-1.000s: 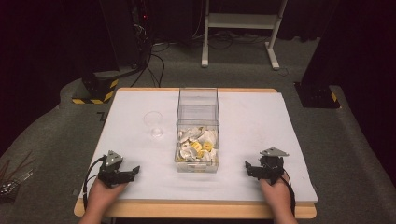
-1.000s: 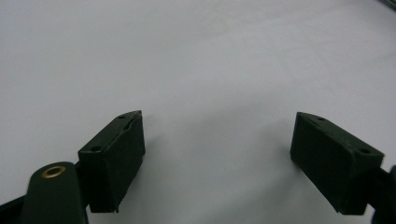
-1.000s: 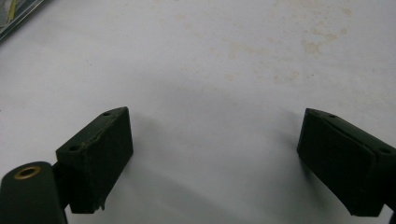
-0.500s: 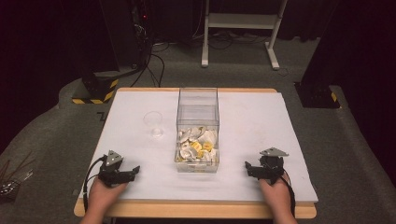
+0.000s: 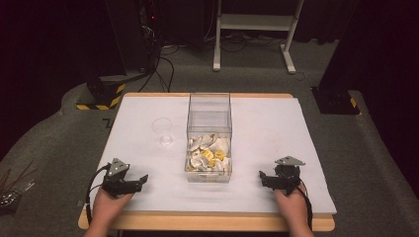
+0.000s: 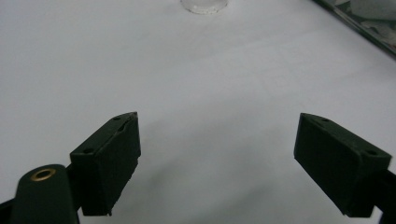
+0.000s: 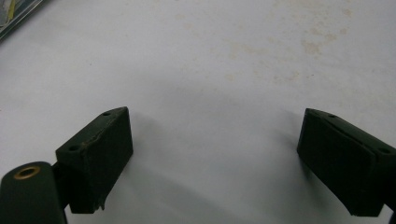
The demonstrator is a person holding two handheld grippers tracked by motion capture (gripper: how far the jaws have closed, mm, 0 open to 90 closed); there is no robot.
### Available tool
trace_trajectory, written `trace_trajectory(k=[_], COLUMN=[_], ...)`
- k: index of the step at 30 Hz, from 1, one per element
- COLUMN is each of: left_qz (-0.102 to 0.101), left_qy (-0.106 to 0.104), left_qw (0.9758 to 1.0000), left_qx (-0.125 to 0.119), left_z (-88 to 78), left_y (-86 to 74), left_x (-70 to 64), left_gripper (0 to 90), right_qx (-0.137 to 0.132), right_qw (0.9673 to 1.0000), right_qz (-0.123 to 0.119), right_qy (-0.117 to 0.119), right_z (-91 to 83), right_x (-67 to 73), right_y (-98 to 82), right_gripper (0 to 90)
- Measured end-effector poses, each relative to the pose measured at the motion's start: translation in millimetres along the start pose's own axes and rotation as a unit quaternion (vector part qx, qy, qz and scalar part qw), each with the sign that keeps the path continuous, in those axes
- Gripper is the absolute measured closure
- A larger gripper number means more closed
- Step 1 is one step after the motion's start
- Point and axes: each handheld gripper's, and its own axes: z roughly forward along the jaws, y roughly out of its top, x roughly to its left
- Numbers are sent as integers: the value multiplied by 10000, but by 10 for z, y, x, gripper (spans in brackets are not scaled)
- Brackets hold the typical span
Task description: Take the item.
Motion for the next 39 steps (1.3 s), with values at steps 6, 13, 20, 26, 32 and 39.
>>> trace_trajectory(k=[6, 13, 20, 26, 32, 39], left_qz=[57, 94, 130, 170, 183, 168], left_qy=[-56, -127, -244, -312, -416, -501], left_qw=[9999, 9997, 9992, 9987, 9982, 9977], left_qx=[-118, -196, -301, -358, -392, -428], left_z=[-37, -62, -91, -98, -88, -93], left_y=[28, 53, 83, 106, 127, 156], left_x=[-43, -84, -146, -186, -220, -235], left_gripper=[151, 154, 159, 162, 167, 170], right_qx=[0, -1, -2, -2, -2, -6], right_qw=[10000, 10000, 10000, 10000, 10000, 10000], right_qz=[0, -1, -3, -2, -2, -11], right_qy=[0, -1, -3, -1, -1, -2], right_z=[0, 0, 0, 0, 0, 0], right_x=[0, 0, 0, 0, 0, -1], right_y=[0, 0, 0, 0, -1, -1], right_gripper=[103, 103, 103, 103, 103, 104])
